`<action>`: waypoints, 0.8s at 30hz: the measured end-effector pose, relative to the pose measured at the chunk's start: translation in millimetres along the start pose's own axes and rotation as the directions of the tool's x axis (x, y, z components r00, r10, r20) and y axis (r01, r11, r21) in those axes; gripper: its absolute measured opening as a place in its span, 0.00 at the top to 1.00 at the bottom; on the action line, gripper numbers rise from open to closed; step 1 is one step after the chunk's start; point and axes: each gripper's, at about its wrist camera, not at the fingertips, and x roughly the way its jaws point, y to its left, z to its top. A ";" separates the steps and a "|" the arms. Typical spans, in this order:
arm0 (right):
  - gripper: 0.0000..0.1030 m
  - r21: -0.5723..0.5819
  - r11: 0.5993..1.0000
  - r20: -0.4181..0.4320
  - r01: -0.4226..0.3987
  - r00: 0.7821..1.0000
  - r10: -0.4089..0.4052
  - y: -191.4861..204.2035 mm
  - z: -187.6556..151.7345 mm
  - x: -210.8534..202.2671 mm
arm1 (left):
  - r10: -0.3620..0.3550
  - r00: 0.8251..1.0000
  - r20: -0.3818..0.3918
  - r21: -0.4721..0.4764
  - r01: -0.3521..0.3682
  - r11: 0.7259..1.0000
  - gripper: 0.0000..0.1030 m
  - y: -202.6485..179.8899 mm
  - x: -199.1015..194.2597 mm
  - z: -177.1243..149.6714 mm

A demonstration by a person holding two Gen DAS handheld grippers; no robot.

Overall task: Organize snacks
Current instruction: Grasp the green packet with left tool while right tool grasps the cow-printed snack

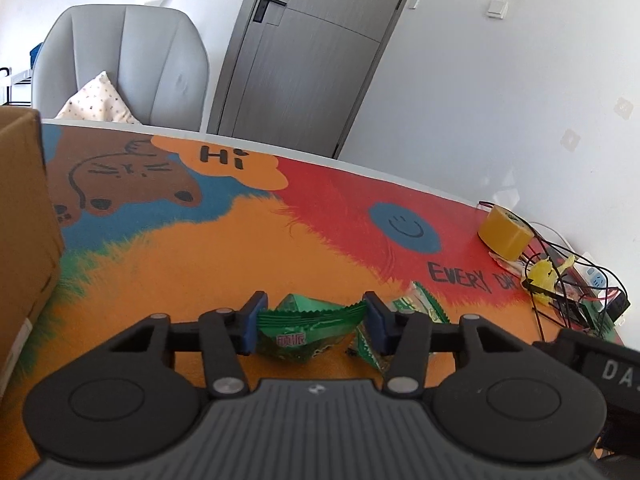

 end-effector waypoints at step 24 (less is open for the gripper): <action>0.35 -0.048 0.999 -0.018 0.020 1.000 -0.021 44.2 2.9 52.5 | 0.082 0.993 0.080 -0.077 -0.076 0.994 0.53 43.1 -37.3 17.7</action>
